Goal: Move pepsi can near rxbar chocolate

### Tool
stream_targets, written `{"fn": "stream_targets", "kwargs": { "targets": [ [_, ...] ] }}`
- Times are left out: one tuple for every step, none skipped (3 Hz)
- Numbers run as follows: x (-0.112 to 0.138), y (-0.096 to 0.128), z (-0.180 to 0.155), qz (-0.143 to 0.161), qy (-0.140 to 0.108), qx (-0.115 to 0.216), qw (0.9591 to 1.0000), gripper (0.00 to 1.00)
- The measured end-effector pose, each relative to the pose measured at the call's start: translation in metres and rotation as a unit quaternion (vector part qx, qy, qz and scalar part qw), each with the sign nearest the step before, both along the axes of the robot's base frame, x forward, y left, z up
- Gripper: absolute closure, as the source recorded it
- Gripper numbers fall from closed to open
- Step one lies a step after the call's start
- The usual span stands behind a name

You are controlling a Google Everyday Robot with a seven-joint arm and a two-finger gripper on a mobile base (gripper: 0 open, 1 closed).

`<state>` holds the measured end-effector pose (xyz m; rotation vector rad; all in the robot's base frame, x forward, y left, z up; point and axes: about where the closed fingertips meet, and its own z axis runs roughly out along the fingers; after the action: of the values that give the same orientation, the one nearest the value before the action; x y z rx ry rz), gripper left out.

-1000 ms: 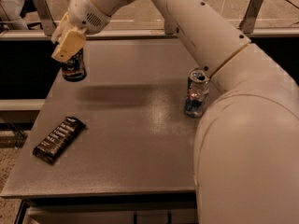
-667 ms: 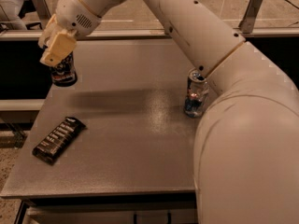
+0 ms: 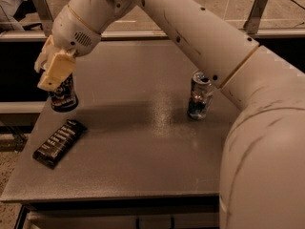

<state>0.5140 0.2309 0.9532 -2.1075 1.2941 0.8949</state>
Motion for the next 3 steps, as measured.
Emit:
{"fn": "stream_targets", "kwargs": {
  "targets": [
    [-0.002,0.001,-0.003,0.002,0.003,-0.002,1.0,1.0],
    [-0.002,0.003,-0.008,0.008,0.009,-0.006,0.9999,1.0],
    [0.002,0.017,-0.023,0.045,0.0,-0.014,0.9989,1.0]
  ]
}}
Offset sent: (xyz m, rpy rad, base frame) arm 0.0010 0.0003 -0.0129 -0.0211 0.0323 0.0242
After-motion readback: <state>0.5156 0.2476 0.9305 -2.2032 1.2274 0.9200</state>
